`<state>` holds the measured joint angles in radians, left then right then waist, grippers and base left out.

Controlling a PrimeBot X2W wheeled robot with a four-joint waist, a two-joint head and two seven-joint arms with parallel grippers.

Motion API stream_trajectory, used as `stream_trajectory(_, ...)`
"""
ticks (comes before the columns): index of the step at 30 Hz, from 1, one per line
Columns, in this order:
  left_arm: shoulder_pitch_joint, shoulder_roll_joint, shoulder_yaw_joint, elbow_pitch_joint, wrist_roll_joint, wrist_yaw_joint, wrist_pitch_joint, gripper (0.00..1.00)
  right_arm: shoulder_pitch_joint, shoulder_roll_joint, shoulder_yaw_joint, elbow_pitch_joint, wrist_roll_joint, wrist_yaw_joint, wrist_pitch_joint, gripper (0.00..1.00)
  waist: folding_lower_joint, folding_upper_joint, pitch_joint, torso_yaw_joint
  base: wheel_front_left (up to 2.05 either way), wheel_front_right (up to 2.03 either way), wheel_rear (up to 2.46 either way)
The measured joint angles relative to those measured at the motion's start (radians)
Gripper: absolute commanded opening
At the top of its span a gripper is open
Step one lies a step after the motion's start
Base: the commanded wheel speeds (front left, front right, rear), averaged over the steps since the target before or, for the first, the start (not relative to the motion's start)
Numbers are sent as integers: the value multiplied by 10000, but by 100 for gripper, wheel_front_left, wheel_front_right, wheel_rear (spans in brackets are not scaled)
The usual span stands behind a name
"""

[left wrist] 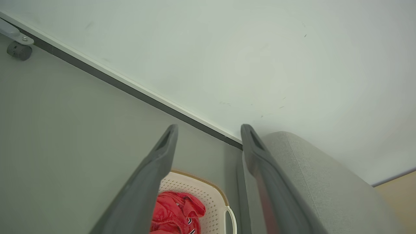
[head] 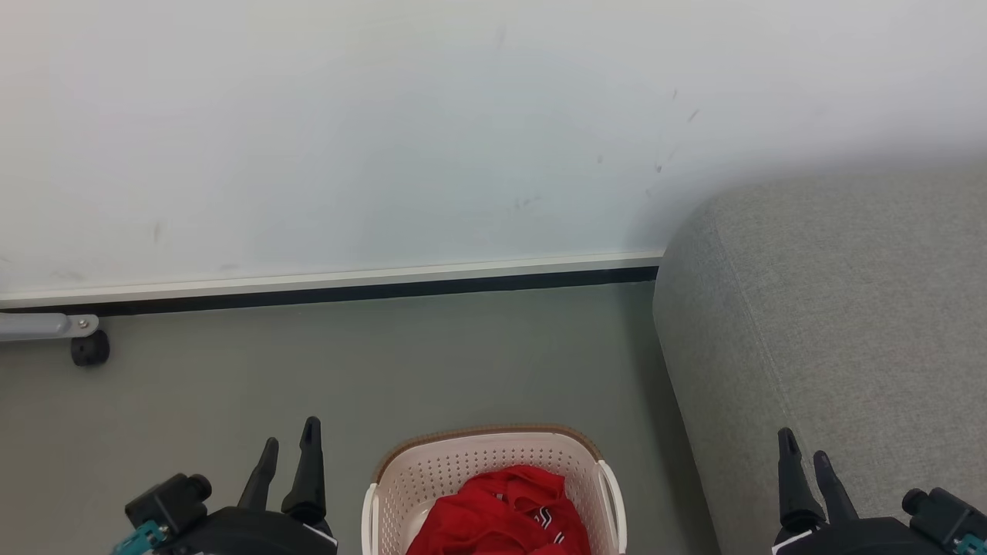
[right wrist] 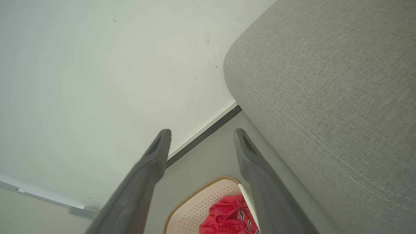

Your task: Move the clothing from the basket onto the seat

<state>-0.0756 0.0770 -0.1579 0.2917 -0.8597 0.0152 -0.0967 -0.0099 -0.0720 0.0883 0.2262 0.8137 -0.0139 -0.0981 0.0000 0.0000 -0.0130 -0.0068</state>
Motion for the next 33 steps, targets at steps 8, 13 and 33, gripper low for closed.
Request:
stream_trajectory(8,3,136,-171,27,1244,203,-297,100,12,-79,322,-15,-1152,-215,-282,100,0,0,-15,-30,0,0,0)
stream_trajectory(13,25,180,-257,59,1967,305,-477,100,48,-125,491,-21,-1847,-307,-462,100,0,0,-28,-56,0,0,0)
stream_trajectory(33,228,244,-535,163,4765,832,-1256,100,258,-293,1064,-226,-4619,-671,-1243,100,0,0,-95,-92,0,0,0)
